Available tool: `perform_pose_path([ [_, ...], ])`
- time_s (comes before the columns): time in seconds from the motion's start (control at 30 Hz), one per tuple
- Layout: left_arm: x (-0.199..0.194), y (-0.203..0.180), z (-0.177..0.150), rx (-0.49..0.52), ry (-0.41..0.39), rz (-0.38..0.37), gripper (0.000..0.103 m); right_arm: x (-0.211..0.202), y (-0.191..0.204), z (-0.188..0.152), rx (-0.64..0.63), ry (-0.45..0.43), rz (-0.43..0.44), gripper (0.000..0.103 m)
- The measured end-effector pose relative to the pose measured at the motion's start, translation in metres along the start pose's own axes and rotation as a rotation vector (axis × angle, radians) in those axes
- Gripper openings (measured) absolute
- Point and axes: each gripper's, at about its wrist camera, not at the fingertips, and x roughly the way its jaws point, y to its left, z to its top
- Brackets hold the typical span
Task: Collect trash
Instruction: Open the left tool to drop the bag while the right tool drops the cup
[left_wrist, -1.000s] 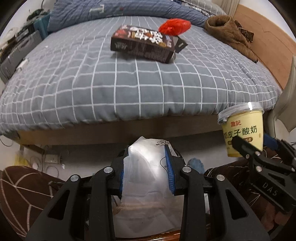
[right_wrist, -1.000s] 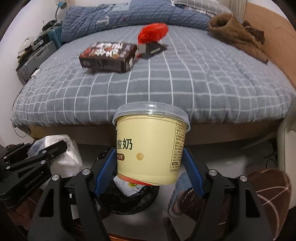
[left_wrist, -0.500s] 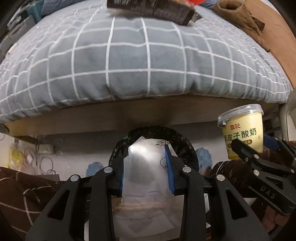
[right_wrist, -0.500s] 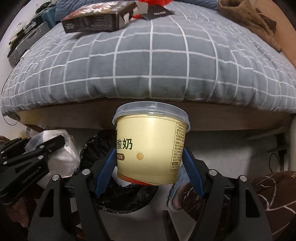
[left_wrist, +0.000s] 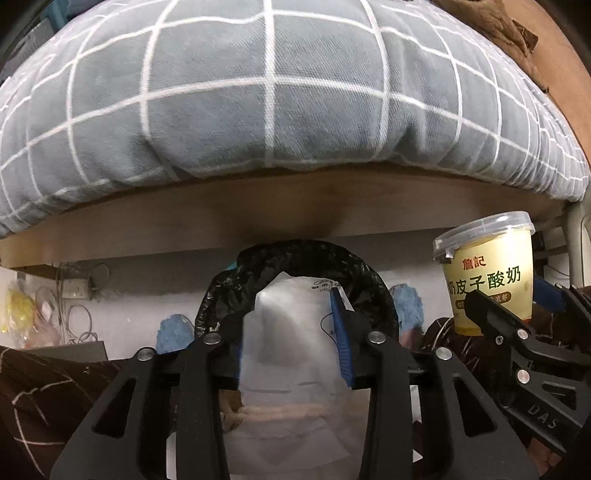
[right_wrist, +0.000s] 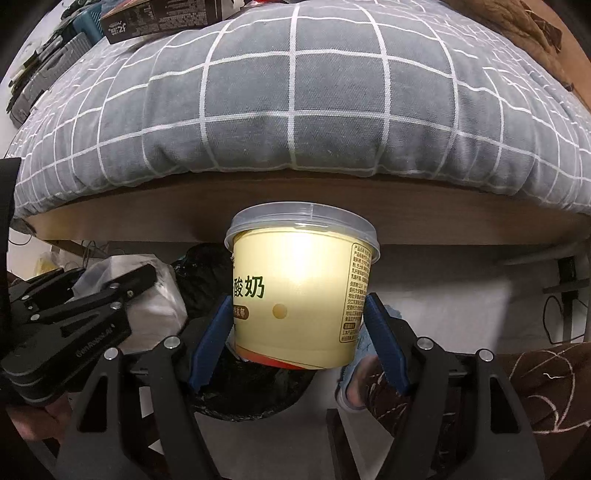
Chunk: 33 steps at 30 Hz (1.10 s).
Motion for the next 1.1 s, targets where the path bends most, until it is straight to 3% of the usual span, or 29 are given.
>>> perform_pose_path([
  [0.27, -0.005, 0.013, -0.004, -0.020, -0.010, 0.031, 0.077, 0.006, 0.013, -0.003, -0.019, 0.004, 0.004, 0.069],
  [0.37, -0.011, 0.017, -0.005, -0.014, -0.020, 0.062, 0.085, 0.007, 0.023, -0.003, -0.031, 0.004, 0.012, 0.069],
  [0.67, -0.028, 0.052, -0.007, -0.075, -0.049, 0.103, 0.097, 0.006, 0.054, 0.005, -0.072, -0.008, 0.027, 0.069],
  [1.1, -0.036, 0.100, -0.018, -0.131, -0.047, 0.156, 0.097, 0.016, 0.095, 0.010, -0.126, 0.026, 0.048, 0.069],
])
